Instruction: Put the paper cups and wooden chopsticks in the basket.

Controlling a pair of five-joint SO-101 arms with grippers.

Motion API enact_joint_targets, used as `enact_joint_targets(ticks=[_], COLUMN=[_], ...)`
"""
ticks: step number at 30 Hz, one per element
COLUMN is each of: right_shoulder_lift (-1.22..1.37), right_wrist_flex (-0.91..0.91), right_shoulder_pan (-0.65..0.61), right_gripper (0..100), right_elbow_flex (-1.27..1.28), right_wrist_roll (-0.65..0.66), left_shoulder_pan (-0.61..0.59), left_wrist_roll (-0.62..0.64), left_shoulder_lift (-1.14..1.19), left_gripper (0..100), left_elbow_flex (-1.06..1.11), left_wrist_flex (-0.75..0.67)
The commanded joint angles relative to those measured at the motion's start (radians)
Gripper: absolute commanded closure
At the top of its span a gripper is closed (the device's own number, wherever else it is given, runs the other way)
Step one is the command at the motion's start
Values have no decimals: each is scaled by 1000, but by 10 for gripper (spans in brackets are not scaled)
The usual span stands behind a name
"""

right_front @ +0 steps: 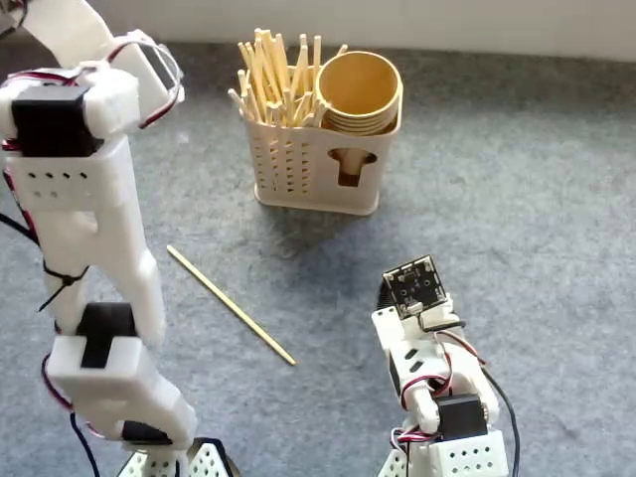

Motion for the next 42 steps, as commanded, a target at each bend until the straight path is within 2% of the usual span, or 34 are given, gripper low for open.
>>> enact_joint_targets(ticks=[1,7,13,16,22,39,42], right_shoulder_lift=[-12,-12,-12,-12,-12,-12,-12], right_wrist_flex=[-30,-30,-30,-30,-28,-28,-28], right_shoulder_pan=[-10,-10,-10,-10,-36,-36,-36], right_gripper=[992,992,992,992,992,992,992], right_elbow_flex=[44,44,44,44,45,47,47], right_wrist_roll=[14,14,14,14,14,14,14], left_shoulder_pan=[27,21,-62,-87,-117,-119,-119], left_wrist_roll=[20,21,21,21,21,23,66], left_shoulder_lift=[-160,-317,-343,-315,-240,114,139], left_gripper=[857,856,856,856,856,860,860], left_elbow_flex=[269,676,921,1056,1277,1326,1323], left_wrist_flex=[3,-3,-15,-89,-331,-663,-686])
